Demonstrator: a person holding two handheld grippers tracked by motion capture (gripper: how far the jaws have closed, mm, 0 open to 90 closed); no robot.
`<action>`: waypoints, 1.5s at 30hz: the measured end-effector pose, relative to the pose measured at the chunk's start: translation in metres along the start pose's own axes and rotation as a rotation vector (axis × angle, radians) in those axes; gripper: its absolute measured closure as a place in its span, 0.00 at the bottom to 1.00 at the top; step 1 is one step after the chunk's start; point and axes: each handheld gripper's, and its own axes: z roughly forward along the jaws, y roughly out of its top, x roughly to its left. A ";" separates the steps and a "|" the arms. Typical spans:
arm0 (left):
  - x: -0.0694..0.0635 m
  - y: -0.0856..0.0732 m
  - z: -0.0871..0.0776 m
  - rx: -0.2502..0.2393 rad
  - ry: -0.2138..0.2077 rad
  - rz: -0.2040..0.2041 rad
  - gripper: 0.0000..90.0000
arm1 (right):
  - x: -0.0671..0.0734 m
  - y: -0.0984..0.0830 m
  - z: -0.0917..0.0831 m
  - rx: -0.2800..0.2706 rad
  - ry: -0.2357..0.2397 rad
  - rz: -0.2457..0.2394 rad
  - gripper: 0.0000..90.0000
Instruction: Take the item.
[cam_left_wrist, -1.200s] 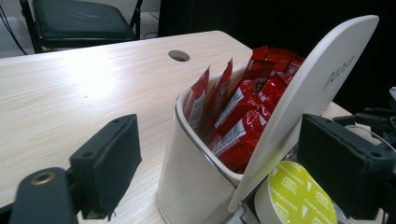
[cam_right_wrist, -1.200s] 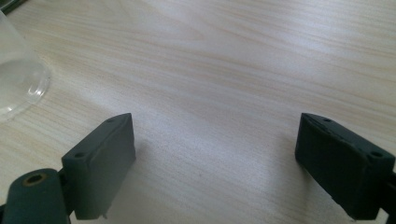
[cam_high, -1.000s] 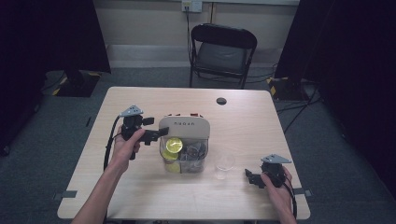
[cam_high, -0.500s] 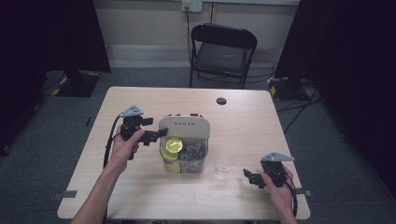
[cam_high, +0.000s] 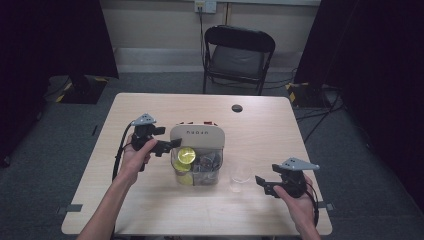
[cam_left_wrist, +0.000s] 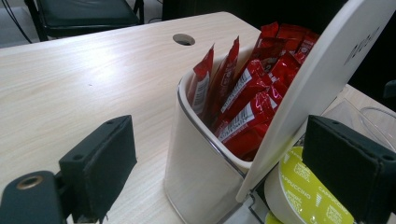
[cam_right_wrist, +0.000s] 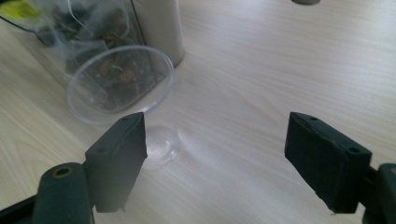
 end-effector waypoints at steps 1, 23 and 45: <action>0.000 0.000 0.000 0.000 0.000 0.000 0.11 | 0.000 0.000 0.000 0.000 0.000 0.000 0.23; -0.002 0.000 0.001 0.004 0.000 -0.006 0.12 | 0.053 0.063 0.024 -0.091 0.252 -0.088 0.48; -0.001 0.000 0.001 0.004 -0.009 -0.008 0.13 | 0.079 0.092 0.075 -0.025 0.400 -0.127 0.68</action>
